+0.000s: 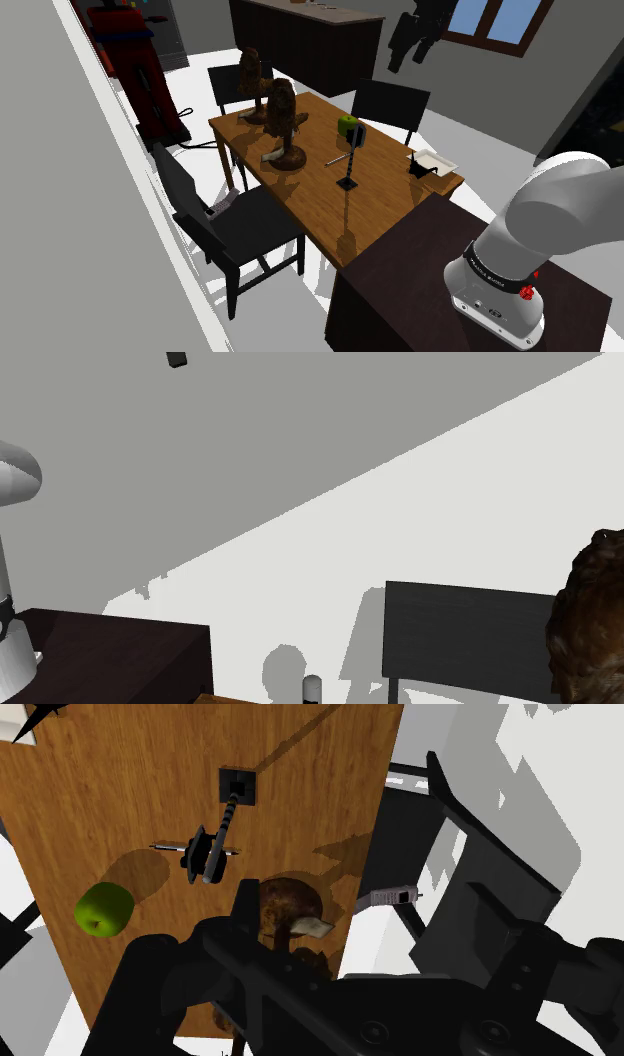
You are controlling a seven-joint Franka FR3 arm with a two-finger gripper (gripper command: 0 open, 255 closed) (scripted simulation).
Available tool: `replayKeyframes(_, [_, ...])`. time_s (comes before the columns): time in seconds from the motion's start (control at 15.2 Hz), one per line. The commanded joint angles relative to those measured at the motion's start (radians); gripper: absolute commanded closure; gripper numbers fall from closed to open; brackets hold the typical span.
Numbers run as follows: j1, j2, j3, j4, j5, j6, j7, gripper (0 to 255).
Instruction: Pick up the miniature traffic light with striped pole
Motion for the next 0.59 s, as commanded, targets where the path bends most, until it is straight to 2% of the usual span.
replayKeyframes(0.0, [0.0,0.0,0.0,0.0,0.0,0.0,0.0,0])
replayKeyframes(0.53, [-0.011,0.234,-0.074,-0.012,-0.04,0.181,-0.13,0])
